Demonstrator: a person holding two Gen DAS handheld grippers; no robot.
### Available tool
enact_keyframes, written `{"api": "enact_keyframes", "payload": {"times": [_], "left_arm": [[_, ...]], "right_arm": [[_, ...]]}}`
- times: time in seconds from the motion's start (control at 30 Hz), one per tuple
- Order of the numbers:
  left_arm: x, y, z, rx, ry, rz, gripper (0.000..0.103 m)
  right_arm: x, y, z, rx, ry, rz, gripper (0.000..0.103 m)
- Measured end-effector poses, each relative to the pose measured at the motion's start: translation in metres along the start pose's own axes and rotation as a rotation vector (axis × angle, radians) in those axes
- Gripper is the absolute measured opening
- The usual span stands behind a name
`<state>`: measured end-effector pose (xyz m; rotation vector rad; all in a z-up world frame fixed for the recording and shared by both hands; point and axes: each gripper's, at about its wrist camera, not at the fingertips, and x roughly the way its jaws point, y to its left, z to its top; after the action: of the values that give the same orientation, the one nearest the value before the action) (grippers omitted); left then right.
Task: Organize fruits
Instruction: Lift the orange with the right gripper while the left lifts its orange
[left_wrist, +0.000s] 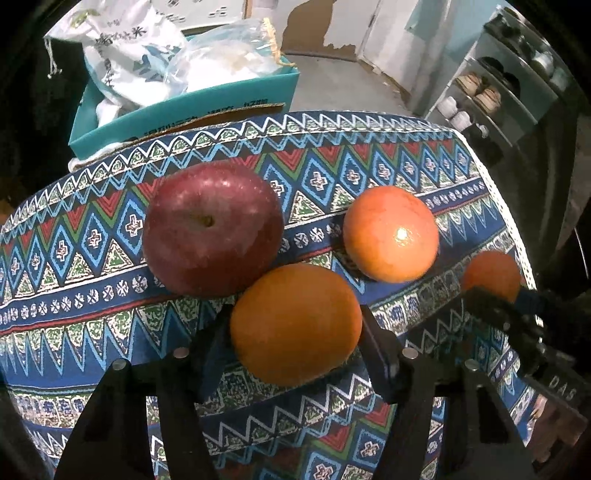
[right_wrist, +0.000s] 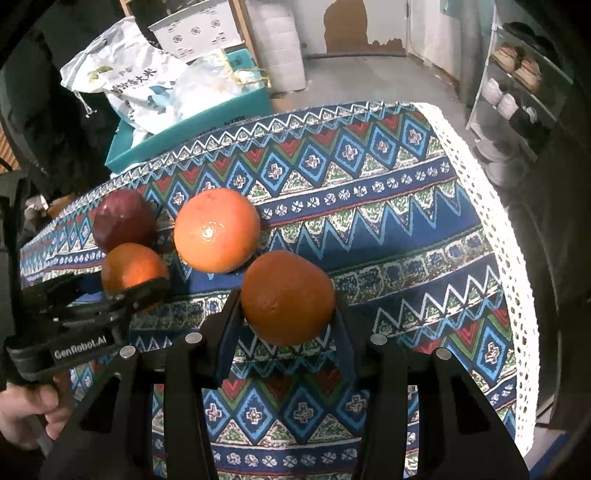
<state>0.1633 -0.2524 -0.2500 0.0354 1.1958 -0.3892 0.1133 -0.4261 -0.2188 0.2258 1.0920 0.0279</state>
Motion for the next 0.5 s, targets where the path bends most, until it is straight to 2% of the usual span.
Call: {"api": "enact_keyframes", "payload": {"times": [0.5], "left_arm": [[-0.063, -0.009, -0.009, 0.083, -0.103, 0.028, 0.065]], "right_arm": [[-0.044, 0.027, 0.007, -0.083, -0.066, -0.023, 0.045]]}}
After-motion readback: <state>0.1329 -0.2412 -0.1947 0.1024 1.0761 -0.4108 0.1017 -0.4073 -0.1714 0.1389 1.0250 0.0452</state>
